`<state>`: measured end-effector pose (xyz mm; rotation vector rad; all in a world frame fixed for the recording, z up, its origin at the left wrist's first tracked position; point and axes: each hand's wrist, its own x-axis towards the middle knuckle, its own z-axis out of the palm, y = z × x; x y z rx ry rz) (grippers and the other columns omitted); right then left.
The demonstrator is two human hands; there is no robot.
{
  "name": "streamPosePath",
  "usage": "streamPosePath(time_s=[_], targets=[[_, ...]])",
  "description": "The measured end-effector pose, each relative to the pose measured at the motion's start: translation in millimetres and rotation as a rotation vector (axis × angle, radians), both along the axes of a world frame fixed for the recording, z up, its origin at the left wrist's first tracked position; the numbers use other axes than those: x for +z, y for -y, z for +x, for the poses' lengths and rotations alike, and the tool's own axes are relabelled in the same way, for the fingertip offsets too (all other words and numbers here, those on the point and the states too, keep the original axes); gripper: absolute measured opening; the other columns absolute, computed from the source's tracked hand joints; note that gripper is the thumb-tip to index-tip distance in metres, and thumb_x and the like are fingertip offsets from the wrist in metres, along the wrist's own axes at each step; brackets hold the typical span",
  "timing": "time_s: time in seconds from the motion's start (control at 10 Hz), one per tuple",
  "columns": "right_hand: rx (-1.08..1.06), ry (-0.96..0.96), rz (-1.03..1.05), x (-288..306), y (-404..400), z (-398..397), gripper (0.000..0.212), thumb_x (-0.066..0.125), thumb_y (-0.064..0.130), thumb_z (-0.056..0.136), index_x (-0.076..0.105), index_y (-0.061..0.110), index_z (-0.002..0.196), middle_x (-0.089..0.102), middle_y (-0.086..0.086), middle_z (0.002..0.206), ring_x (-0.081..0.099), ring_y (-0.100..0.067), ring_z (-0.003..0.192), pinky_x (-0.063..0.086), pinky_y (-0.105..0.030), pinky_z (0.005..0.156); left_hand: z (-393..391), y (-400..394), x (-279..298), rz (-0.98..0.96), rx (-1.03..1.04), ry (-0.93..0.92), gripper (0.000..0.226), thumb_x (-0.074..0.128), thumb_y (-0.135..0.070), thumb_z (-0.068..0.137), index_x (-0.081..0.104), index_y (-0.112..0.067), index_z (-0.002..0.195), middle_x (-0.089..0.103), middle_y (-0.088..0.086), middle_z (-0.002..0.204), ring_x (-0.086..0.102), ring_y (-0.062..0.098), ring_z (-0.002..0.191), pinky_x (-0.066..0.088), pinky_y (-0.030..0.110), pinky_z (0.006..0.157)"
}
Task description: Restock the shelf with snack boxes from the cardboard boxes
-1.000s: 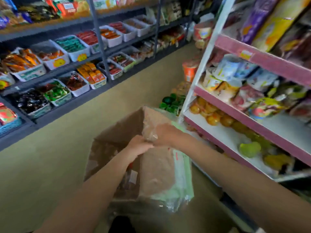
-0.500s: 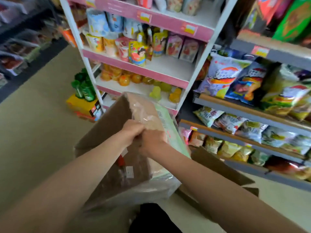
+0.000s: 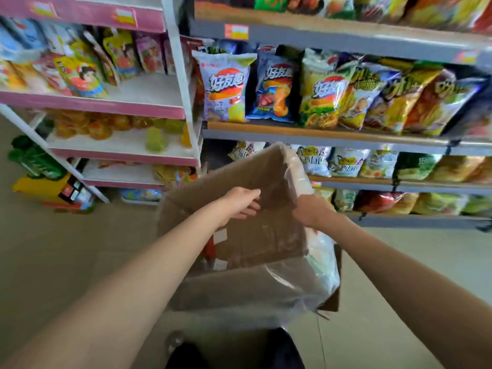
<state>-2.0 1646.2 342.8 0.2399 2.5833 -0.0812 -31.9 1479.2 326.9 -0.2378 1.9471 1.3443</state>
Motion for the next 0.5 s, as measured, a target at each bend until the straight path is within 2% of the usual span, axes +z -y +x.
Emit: streamPosePath(time_s=[0.1,0.2,0.3,0.4,0.5], targets=[[-0.091,0.058,-0.064,-9,-82,0,0.024,0.045,0.017,0.089,0.059,0.0,0.098,0.064,-0.02,0.097,0.063,-0.033,0.096,0.046,-0.032,0.076,8,-40,-9,-0.105,-0.017,0.019,0.04,0.037,-0.031,0.1,0.051,-0.009,0.13,0.062,0.008,0.121,0.06,0.017,0.095,0.046,0.026,0.082],[-0.115,0.15,-0.073,-25,-144,-1,0.025,0.045,0.018,0.091,0.048,0.001,0.074,0.058,-0.011,0.066,0.066,-0.032,0.091,0.047,-0.03,0.071,19,-67,-13,-0.233,-0.053,-0.015,0.037,0.039,-0.025,0.099,0.05,-0.007,0.13,0.061,0.01,0.121,0.059,0.017,0.095,0.046,0.023,0.073],[-0.205,0.25,-0.206,-48,-180,7,0.021,0.051,0.015,0.093,0.049,0.005,0.075,0.056,-0.011,0.073,0.058,-0.024,0.071,0.048,-0.028,0.065,31,-78,-19,-0.324,-0.07,-0.066,0.024,0.041,-0.017,0.097,0.061,-0.008,0.109,0.063,0.011,0.102,0.062,0.022,0.092,0.047,0.03,0.089],[-0.048,0.37,-0.182,-80,-197,23,0.017,0.049,0.008,0.092,0.044,0.009,0.076,0.041,-0.007,0.071,0.041,-0.017,0.061,0.037,-0.029,0.06,39,-80,-31,-0.374,-0.037,-0.035,0.015,0.042,-0.01,0.095,0.057,-0.008,0.091,0.061,0.012,0.093,0.06,0.022,0.08,0.046,0.028,0.085],[-0.081,0.377,-0.272,-103,-198,26,0.016,0.051,0.011,0.091,0.054,0.002,0.104,0.056,-0.011,0.094,0.055,-0.016,0.081,0.039,-0.027,0.07,40,-84,-35,-0.449,-0.045,-0.043,0.015,0.044,-0.011,0.093,0.058,-0.008,0.088,0.062,0.011,0.092,0.062,0.027,0.086,0.046,0.03,0.078]])
